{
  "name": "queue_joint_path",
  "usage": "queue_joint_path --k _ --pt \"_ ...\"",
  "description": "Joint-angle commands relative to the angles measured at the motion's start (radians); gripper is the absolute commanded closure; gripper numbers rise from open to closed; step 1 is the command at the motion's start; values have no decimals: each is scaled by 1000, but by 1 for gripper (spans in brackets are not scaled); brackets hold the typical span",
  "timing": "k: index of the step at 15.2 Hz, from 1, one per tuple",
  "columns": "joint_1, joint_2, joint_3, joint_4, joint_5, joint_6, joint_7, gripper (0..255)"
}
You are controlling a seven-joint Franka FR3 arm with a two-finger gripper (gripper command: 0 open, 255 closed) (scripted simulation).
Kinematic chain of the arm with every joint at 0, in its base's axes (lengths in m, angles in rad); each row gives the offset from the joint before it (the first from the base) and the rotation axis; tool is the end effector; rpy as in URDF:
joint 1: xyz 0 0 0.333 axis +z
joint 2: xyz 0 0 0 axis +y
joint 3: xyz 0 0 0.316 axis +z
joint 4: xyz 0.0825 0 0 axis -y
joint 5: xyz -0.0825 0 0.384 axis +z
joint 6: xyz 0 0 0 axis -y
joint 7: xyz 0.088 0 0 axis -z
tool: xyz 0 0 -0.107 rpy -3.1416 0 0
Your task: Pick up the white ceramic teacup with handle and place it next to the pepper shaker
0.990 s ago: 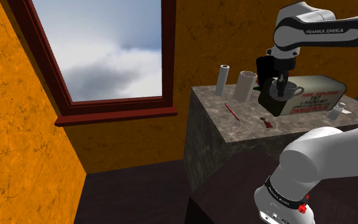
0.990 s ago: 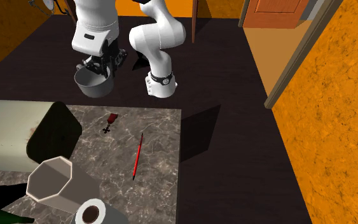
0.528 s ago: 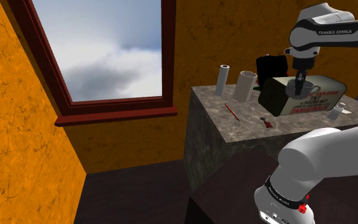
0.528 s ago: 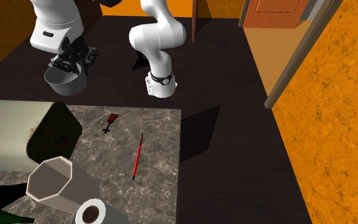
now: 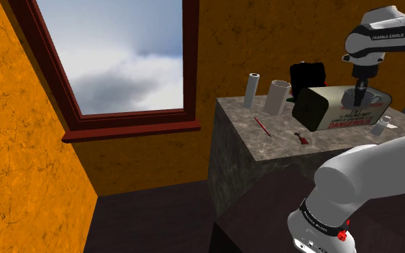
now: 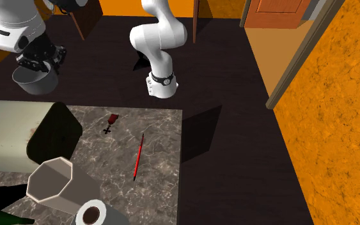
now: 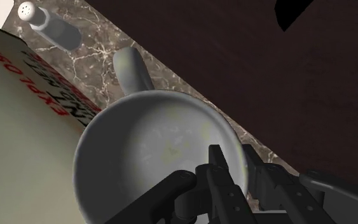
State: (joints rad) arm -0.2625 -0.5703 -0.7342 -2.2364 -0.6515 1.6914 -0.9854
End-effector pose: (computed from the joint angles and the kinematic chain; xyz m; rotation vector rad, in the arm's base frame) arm 0.1465 -0.4082 0.5179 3.0015 0.2998 -0.4018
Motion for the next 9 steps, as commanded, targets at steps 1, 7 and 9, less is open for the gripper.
queue_joint_path --k 1,7,9 --pt "4 39 -63 39 -9 31 -56 255" --pt "65 192 -275 188 31 118 -229 255" --pt "104 265 -369 245 75 153 -301 255"
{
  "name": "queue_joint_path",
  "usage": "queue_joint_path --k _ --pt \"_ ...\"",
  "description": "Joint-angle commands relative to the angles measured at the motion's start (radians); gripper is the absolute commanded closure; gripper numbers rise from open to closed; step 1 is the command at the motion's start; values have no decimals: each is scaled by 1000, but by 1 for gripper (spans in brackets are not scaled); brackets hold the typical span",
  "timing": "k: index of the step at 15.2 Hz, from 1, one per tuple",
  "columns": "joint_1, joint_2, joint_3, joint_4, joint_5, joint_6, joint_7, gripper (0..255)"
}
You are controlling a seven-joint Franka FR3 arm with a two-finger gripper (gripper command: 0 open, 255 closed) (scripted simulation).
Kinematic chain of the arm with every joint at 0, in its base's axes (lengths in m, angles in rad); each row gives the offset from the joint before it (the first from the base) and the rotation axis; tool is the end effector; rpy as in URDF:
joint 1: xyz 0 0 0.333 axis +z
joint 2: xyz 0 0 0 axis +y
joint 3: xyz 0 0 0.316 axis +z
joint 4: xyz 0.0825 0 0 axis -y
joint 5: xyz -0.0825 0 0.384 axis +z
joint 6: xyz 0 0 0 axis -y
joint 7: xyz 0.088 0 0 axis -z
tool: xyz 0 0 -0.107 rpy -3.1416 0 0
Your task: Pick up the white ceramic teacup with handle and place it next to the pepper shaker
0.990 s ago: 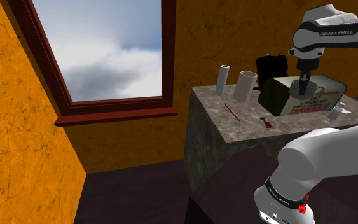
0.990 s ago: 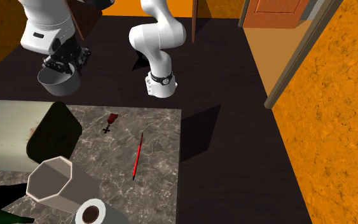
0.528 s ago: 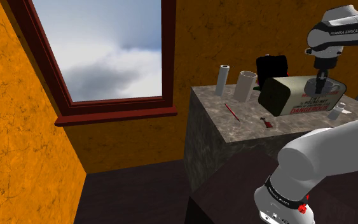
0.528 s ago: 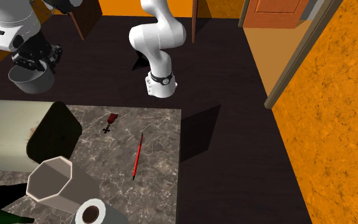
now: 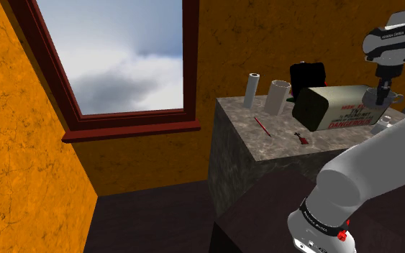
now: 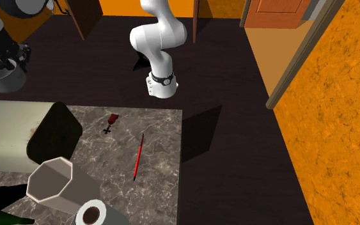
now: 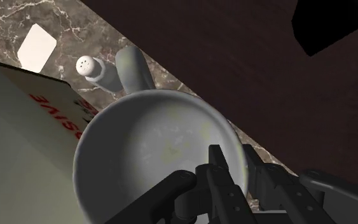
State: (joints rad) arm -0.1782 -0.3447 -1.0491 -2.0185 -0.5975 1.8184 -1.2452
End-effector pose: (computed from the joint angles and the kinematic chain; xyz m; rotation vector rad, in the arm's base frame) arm 0.0856 -0.5106 0.5175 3.0044 0.2993 -0.4005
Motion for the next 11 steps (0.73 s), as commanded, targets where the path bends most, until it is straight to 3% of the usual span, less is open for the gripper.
queue_joint_path --k 1,11 --pt "45 82 -112 56 53 46 -83 255" --pt "82 149 -206 -26 86 183 -94 255"
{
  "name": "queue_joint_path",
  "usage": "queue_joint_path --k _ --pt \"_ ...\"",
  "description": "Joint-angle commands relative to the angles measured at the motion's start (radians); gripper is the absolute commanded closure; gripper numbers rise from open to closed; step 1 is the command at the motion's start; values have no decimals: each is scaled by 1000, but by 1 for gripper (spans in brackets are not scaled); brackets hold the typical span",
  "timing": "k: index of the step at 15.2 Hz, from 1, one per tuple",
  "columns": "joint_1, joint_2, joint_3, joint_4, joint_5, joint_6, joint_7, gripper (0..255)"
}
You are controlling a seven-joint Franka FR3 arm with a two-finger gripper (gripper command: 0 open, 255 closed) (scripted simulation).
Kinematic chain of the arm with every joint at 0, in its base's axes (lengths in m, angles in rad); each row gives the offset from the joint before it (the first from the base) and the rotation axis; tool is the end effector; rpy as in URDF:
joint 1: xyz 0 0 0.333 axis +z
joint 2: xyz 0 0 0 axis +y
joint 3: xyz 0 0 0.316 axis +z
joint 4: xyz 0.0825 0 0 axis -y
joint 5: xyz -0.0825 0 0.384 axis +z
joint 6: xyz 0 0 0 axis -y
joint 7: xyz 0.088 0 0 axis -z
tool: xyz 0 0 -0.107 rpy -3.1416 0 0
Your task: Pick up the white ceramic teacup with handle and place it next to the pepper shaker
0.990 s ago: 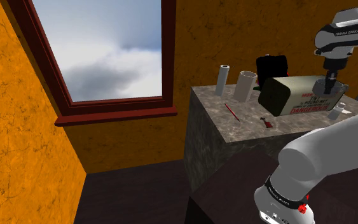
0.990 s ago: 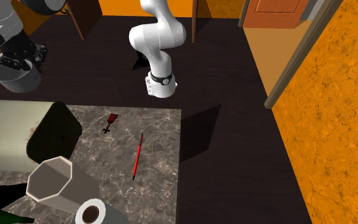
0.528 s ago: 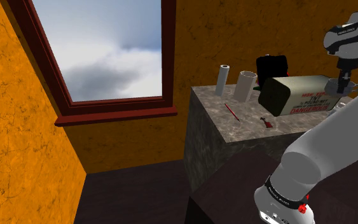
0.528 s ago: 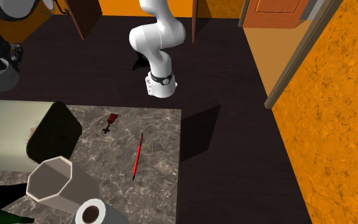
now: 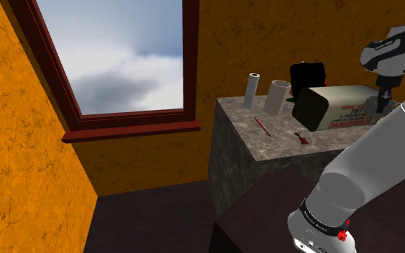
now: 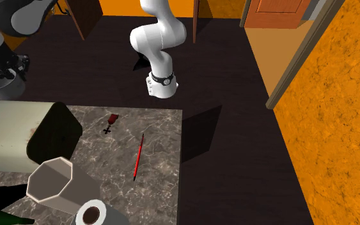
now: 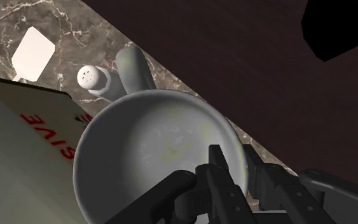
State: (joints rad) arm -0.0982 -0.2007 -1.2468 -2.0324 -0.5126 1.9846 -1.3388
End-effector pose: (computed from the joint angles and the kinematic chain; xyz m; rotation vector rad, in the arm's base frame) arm 0.0674 -0.5398 0.4747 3.0010 0.3008 -0.4030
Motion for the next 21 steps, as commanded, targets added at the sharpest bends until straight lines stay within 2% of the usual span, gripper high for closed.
queue_joint_path --k 1,8,12,14,16,21 --pt "7 13 -19 -22 6 32 -1 255" --pt "55 99 -108 -87 69 151 -29 255" --pt "89 203 -173 -124 175 235 -93 255" --pt "69 273 -169 -142 257 278 -146 255" --pt "27 324 -136 -157 317 313 -183 255" --pt "-75 407 -41 -187 413 386 -239 255"
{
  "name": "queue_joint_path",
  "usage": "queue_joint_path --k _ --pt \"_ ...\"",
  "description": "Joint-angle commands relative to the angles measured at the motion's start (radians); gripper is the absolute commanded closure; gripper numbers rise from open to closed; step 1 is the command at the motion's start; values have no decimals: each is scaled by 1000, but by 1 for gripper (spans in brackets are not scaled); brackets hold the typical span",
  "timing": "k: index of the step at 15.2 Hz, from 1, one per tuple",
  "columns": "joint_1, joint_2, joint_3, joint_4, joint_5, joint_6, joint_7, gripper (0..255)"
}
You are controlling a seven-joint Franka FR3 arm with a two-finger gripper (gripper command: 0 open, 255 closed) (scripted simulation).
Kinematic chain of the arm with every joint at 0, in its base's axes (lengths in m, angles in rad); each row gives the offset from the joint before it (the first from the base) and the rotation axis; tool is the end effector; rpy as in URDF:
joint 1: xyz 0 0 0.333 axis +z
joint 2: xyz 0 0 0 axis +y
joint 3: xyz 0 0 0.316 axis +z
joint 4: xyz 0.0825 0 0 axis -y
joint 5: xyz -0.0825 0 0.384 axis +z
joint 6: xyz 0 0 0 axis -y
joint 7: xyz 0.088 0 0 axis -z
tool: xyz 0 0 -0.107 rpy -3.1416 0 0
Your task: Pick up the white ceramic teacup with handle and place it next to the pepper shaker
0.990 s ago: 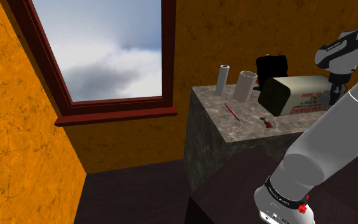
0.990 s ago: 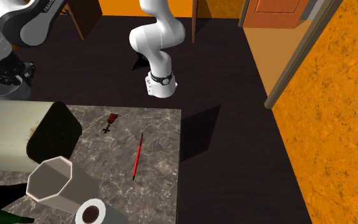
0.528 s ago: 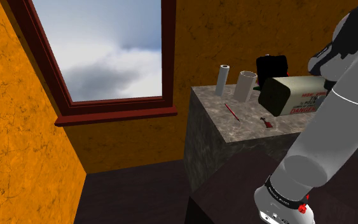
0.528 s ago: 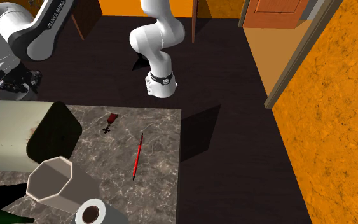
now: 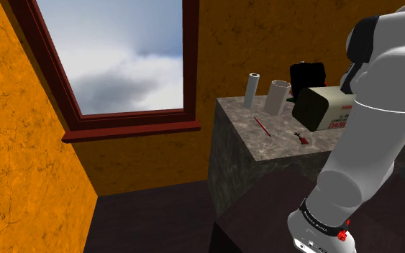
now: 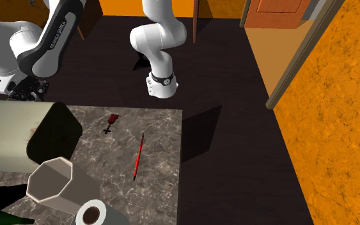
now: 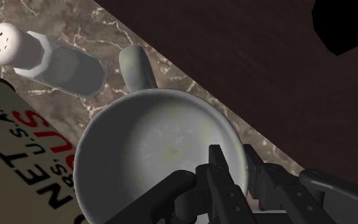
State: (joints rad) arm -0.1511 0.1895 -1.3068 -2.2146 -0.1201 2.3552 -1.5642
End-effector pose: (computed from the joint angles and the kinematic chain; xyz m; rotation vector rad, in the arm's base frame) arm 0.0677 -0.5393 0.3636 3.0003 0.3019 -0.4033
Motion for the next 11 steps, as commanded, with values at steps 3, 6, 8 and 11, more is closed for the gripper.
queue_joint_path --k 3,6,8,11 --pt "-55 44 51 -15 52 41 -31 255" --pt "-55 44 51 -15 52 41 -31 255" --pt "-55 44 51 -15 52 41 -31 255" --pt "-55 44 51 -15 52 41 -31 0"
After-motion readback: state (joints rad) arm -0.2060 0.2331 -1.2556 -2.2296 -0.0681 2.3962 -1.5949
